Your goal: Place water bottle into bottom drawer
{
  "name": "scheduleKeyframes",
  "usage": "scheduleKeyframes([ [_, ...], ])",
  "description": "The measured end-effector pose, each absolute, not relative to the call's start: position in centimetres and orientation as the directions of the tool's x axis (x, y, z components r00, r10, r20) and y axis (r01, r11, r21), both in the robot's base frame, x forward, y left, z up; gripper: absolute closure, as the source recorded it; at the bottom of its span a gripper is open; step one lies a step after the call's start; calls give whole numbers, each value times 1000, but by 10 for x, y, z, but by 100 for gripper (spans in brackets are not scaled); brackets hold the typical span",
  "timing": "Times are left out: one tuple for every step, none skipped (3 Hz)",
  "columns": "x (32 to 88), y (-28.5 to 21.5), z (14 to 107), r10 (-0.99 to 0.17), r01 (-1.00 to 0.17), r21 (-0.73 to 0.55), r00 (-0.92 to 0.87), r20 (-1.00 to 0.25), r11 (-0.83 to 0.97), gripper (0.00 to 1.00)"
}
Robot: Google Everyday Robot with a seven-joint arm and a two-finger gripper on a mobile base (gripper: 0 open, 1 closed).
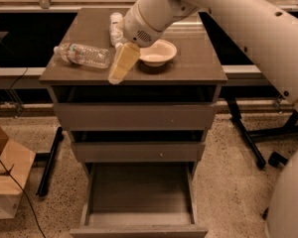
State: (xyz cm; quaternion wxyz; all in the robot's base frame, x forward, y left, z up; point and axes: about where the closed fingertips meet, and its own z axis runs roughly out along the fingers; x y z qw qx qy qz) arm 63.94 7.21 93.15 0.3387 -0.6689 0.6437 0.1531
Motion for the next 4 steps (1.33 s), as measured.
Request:
scheduleKeyframes([
  [665, 95, 917, -741, -973, -229, 135, -657, 26, 0],
  [687, 114, 900, -736, -981, -191, 124, -666, 8, 0],
  [705, 127, 885, -736, -988, -154, 102, -670, 3, 0],
  [722, 137, 875, -731, -992, -125, 81, -678, 5, 0],
])
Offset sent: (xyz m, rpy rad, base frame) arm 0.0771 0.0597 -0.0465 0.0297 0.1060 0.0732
